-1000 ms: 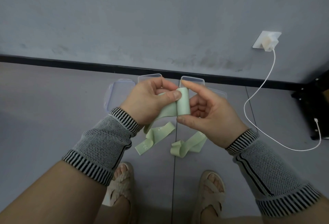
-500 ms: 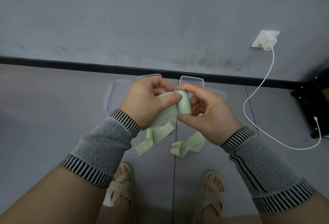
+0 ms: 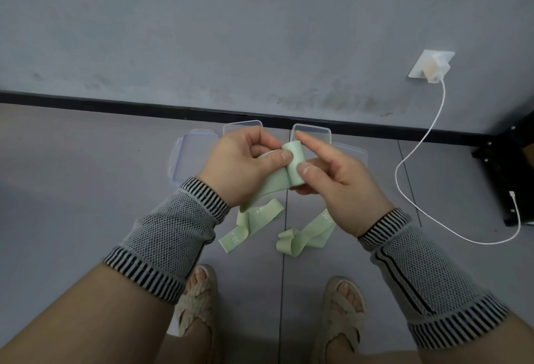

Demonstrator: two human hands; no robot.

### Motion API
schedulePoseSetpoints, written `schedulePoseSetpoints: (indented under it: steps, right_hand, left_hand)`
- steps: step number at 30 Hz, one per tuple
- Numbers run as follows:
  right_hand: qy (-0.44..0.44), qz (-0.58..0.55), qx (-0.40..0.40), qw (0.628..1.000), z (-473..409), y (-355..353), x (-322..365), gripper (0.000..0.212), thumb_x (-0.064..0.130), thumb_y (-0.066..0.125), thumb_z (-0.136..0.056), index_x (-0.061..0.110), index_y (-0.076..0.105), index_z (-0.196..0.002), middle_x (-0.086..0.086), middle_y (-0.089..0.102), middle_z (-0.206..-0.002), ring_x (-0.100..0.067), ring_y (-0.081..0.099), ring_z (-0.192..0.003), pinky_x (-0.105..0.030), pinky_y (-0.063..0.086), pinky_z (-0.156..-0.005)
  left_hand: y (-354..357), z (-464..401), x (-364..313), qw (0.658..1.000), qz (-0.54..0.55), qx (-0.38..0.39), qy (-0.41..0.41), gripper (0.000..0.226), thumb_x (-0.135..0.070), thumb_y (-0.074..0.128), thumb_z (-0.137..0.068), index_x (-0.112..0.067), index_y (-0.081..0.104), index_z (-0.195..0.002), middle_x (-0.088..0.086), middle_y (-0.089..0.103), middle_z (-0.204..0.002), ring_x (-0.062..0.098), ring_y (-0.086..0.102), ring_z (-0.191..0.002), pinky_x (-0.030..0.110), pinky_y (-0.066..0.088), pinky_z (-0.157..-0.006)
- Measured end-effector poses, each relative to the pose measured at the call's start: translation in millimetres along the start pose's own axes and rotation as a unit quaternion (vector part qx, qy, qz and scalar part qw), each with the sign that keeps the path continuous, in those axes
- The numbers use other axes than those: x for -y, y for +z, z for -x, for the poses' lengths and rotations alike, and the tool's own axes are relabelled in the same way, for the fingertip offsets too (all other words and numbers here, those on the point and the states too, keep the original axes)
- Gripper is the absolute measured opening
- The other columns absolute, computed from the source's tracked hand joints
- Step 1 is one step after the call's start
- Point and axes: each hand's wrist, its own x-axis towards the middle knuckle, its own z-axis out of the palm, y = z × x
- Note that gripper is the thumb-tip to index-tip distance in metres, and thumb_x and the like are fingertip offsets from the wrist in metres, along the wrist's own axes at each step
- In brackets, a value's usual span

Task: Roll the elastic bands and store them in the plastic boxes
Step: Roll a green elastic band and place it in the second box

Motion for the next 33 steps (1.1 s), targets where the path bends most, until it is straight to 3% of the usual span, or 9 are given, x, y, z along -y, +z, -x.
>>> schedulePoseSetpoints:
  steps: [7, 9, 11, 13, 18, 24, 26, 30, 33]
  right_hand:
    - [0.006, -0.008, -0.025, 1.000, 0.5, 2.1, 1.8, 0.045, 0.004, 0.054, -0.092, 0.027, 0.048, -0.131, -0.007, 0.068, -0.081, -0.007, 0.065, -0.070, -0.018, 0.052, -0.067]
    - [-0.003, 0.004, -0.031, 0.999, 0.3, 1.8, 1.6, 0.044, 0.004, 0.055, -0.091, 0.030, 0.050, -0.127, -0.013, 0.066, -0.082, -0.013, 0.065, -0.071, -0.021, 0.053, -0.068]
    - [-0.011, 0.017, -0.035, 0.999, -0.3, 2.0, 0.5, 0.045, 0.006, 0.058, -0.090, 0.038, 0.052, -0.121, -0.017, 0.065, -0.084, -0.026, 0.065, -0.075, -0.032, 0.057, -0.074]
    - [-0.020, 0.027, -0.039, 0.999, -1.1, 3.0, -1.3, 0.046, 0.007, 0.061, -0.088, 0.043, 0.053, -0.115, -0.013, 0.065, -0.083, -0.025, 0.064, -0.076, -0.035, 0.057, -0.077]
    - [-0.039, 0.061, -0.041, 0.997, -2.9, 3.5, -2.4, 0.049, 0.007, 0.065, -0.085, 0.047, 0.056, -0.111, 0.006, 0.062, -0.080, -0.006, 0.059, -0.072, -0.025, 0.053, -0.074]
    - [-0.046, 0.055, -0.034, 0.997, -1.4, 3.9, -2.1, 0.052, 0.008, 0.067, -0.084, 0.049, 0.055, -0.114, 0.002, 0.067, -0.089, -0.018, 0.063, -0.081, -0.033, 0.055, -0.080]
    - [-0.033, 0.027, -0.035, 0.998, -1.7, 3.0, -2.6, 0.050, 0.010, 0.067, -0.084, 0.046, 0.054, -0.117, 0.005, 0.068, -0.086, -0.020, 0.064, -0.082, -0.033, 0.055, -0.081]
    - [-0.015, 0.005, -0.035, 0.999, -2.6, 0.5, -2.9, 0.034, 0.018, 0.063, -0.089, 0.040, 0.056, -0.114, 0.018, 0.069, -0.082, 0.000, 0.064, -0.081, -0.027, 0.051, -0.080]
    - [0.006, -0.019, -0.025, 0.999, -3.1, 1.2, -2.2, 0.035, 0.013, 0.061, -0.089, 0.031, 0.057, -0.119, 0.014, 0.071, -0.086, 0.001, 0.066, -0.083, -0.022, 0.051, -0.078]
  left_hand:
    - [4.1, 0.5, 0.9, 0.990, -0.122, -0.027, 0.068, 0.010, -0.024, 0.071, -0.080, -0.026, 0.062, -0.077, -0.014, 0.068, -0.068, -0.002, 0.060, -0.063, 0.017, 0.049, -0.064]
    - [4.4, 0.8, 1.1, 0.987, -0.135, -0.030, 0.077, 0.008, -0.027, 0.072, -0.079, -0.027, 0.064, -0.080, -0.014, 0.068, -0.072, -0.004, 0.060, -0.064, 0.015, 0.048, -0.065]
    - [4.2, 1.1, 1.5, 0.986, -0.139, -0.031, 0.083, 0.008, -0.030, 0.072, -0.078, -0.029, 0.065, -0.081, -0.013, 0.069, -0.074, -0.004, 0.060, -0.066, 0.014, 0.048, -0.065]
    - [4.3, 1.3, 1.6, 0.988, -0.124, -0.030, 0.084, 0.008, -0.030, 0.073, -0.078, -0.031, 0.065, -0.079, -0.012, 0.068, -0.073, -0.002, 0.061, -0.066, 0.017, 0.051, -0.066]
    - [5.3, -0.1, 3.1, 0.992, -0.098, -0.028, 0.073, 0.014, -0.024, 0.074, -0.078, -0.031, 0.061, -0.080, -0.007, 0.068, -0.070, 0.000, 0.060, -0.061, 0.021, 0.053, -0.067]
    - [4.5, 0.7, -1.4, 0.999, -0.012, 0.000, 0.042, 0.015, -0.008, 0.072, -0.079, -0.018, 0.061, -0.079, -0.002, 0.067, -0.073, 0.001, 0.062, -0.062, 0.014, 0.052, -0.065]
    - [3.6, 1.2, -3.4, 0.999, 0.009, 0.005, 0.033, 0.013, -0.005, 0.070, -0.079, -0.015, 0.062, -0.081, 0.001, 0.067, -0.073, 0.003, 0.062, -0.063, 0.015, 0.053, -0.066]
    - [2.7, 1.4, -3.1, 0.999, 0.029, 0.015, 0.029, 0.012, -0.004, 0.069, -0.079, -0.011, 0.062, -0.085, 0.008, 0.068, -0.079, 0.013, 0.063, -0.070, 0.024, 0.054, -0.073]
    - [3.7, 0.7, -1.6, 0.999, 0.028, 0.020, 0.029, 0.012, -0.004, 0.069, -0.080, -0.012, 0.061, -0.085, 0.008, 0.068, -0.079, 0.016, 0.063, -0.072, 0.025, 0.054, -0.073]
